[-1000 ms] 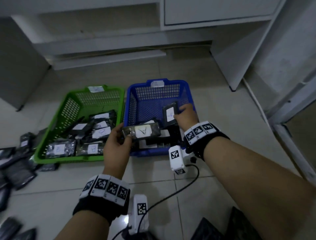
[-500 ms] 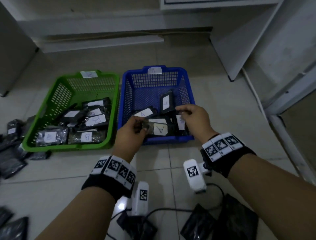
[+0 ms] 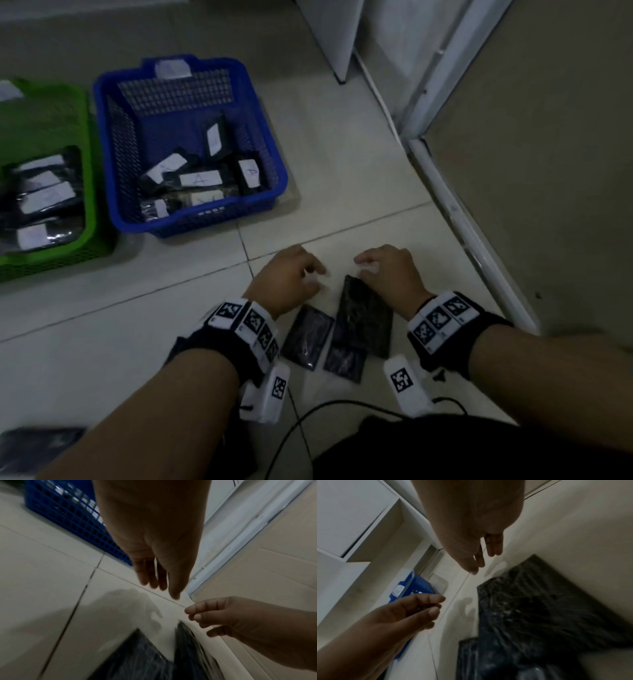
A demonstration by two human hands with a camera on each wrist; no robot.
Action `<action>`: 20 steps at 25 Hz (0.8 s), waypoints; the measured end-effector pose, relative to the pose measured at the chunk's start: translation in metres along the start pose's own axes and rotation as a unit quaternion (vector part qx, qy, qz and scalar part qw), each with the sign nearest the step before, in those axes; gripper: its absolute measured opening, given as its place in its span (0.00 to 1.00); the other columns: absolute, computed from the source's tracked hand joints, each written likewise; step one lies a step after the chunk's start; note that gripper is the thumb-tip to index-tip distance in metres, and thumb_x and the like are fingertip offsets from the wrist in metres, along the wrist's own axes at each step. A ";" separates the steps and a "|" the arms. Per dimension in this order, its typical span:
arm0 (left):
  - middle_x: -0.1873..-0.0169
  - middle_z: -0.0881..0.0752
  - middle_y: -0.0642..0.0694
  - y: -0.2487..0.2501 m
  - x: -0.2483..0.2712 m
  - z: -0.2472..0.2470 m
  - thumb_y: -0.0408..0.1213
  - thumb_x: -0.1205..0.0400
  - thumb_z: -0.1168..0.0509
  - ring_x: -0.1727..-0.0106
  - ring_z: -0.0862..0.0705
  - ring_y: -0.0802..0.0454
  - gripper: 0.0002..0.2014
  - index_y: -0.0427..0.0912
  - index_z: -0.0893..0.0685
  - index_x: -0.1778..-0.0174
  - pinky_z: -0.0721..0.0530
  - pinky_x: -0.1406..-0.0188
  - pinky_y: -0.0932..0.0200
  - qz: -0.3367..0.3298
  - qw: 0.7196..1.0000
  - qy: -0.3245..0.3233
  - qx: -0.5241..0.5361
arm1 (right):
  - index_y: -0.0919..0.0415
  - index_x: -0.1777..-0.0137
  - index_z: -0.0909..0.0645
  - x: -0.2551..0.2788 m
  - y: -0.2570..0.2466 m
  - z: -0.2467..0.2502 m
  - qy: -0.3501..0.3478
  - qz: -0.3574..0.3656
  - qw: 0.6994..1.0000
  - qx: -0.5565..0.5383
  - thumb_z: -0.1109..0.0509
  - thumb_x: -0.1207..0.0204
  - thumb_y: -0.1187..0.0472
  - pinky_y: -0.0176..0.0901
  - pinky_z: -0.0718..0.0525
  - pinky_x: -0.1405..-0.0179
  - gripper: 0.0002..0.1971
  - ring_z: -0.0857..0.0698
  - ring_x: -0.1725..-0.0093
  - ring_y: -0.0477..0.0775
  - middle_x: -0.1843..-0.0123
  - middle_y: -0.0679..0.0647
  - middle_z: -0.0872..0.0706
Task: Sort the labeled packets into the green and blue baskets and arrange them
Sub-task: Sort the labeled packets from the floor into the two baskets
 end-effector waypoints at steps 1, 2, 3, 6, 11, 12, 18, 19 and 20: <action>0.46 0.24 0.48 -0.001 0.002 -0.018 0.42 0.30 0.24 0.44 0.23 0.50 0.21 0.50 0.17 0.41 0.22 0.42 0.53 0.014 0.997 -0.075 -0.033 | 0.51 0.40 0.16 0.009 0.010 -0.005 -0.032 -0.018 0.998 0.046 0.22 0.32 0.52 0.46 0.24 0.36 0.20 0.20 0.39 0.62 0.41 0.57 0.18; 0.42 0.25 0.47 -0.001 0.008 -0.033 0.45 0.33 0.22 0.40 0.26 0.48 0.28 0.50 0.20 0.37 0.23 0.40 0.52 0.018 0.988 -0.133 -0.075 | 0.48 0.35 0.21 0.021 0.018 -0.010 -0.068 -0.037 0.994 0.075 0.21 0.35 0.46 0.49 0.26 0.36 0.28 0.24 0.36 0.63 0.38 0.57 0.22; 0.39 0.27 0.46 -0.001 0.014 -0.043 0.47 0.35 0.21 0.38 0.28 0.46 0.33 0.50 0.23 0.34 0.23 0.38 0.50 0.012 0.980 -0.163 -0.112 | 0.47 0.30 0.26 0.029 0.021 -0.014 -0.102 -0.047 0.990 0.091 0.21 0.38 0.41 0.51 0.28 0.35 0.35 0.29 0.34 0.63 0.35 0.57 0.26; 0.37 0.28 0.46 -0.002 0.030 -0.055 0.44 0.35 0.22 0.37 0.30 0.44 0.33 0.48 0.26 0.34 0.24 0.40 0.49 -0.004 0.968 -0.173 -0.180 | 0.50 0.27 0.30 0.045 0.016 -0.022 -0.140 -0.033 0.983 0.115 0.18 0.43 0.40 0.52 0.29 0.34 0.44 0.34 0.34 0.62 0.36 0.58 0.31; 0.49 0.21 0.45 -0.029 0.032 -0.029 0.47 0.35 0.20 0.43 0.22 0.45 0.25 0.43 0.18 0.44 0.26 0.51 0.59 0.091 0.966 -0.194 -0.147 | 0.60 0.41 0.21 0.028 -0.003 -0.020 -0.177 -0.023 0.977 0.114 0.18 0.38 0.49 0.43 0.29 0.49 0.29 0.26 0.41 0.60 0.44 0.60 0.24; 0.52 0.20 0.46 -0.036 0.032 -0.014 0.46 0.32 0.21 0.45 0.19 0.47 0.21 0.42 0.16 0.47 0.26 0.54 0.61 0.106 0.970 -0.189 -0.110 | 0.62 0.43 0.20 0.021 -0.014 -0.019 -0.194 -0.009 0.978 0.078 0.19 0.36 0.53 0.42 0.27 0.52 0.24 0.22 0.43 0.59 0.45 0.61 0.19; 0.58 0.13 0.46 -0.065 0.047 0.100 0.28 0.23 0.29 0.51 0.12 0.46 0.07 0.45 0.16 0.54 0.12 0.57 0.55 0.195 0.941 -0.139 0.240 | 0.66 0.49 0.18 -0.022 -0.123 0.024 -0.189 0.100 0.954 -0.210 0.26 0.28 0.71 0.33 0.18 0.54 0.09 0.16 0.59 0.46 0.58 0.56 0.14; 0.57 0.11 0.44 -0.065 0.052 0.122 0.28 0.22 0.30 0.52 0.11 0.45 0.07 0.44 0.17 0.53 0.12 0.61 0.55 0.192 0.937 -0.107 0.271 | 0.66 0.50 0.18 -0.029 -0.146 0.034 -0.170 0.127 0.946 -0.247 0.27 0.28 0.72 0.29 0.20 0.57 0.08 0.17 0.62 0.41 0.60 0.54 0.15; 0.57 0.10 0.44 -0.066 0.056 0.144 0.27 0.22 0.31 0.54 0.10 0.45 0.07 0.44 0.17 0.53 0.12 0.66 0.57 0.179 0.940 -0.062 0.282 | 0.66 0.51 0.18 -0.034 -0.168 0.044 -0.147 0.156 0.938 -0.273 0.27 0.28 0.73 0.27 0.20 0.58 0.07 0.18 0.63 0.38 0.61 0.52 0.15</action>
Point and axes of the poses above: each hand's wrist, its own x-axis away from the middle knuckle, its own z-axis out of the back of the hand, y = z × x, the point moved 7 cm from there along -x, towards the middle knuckle
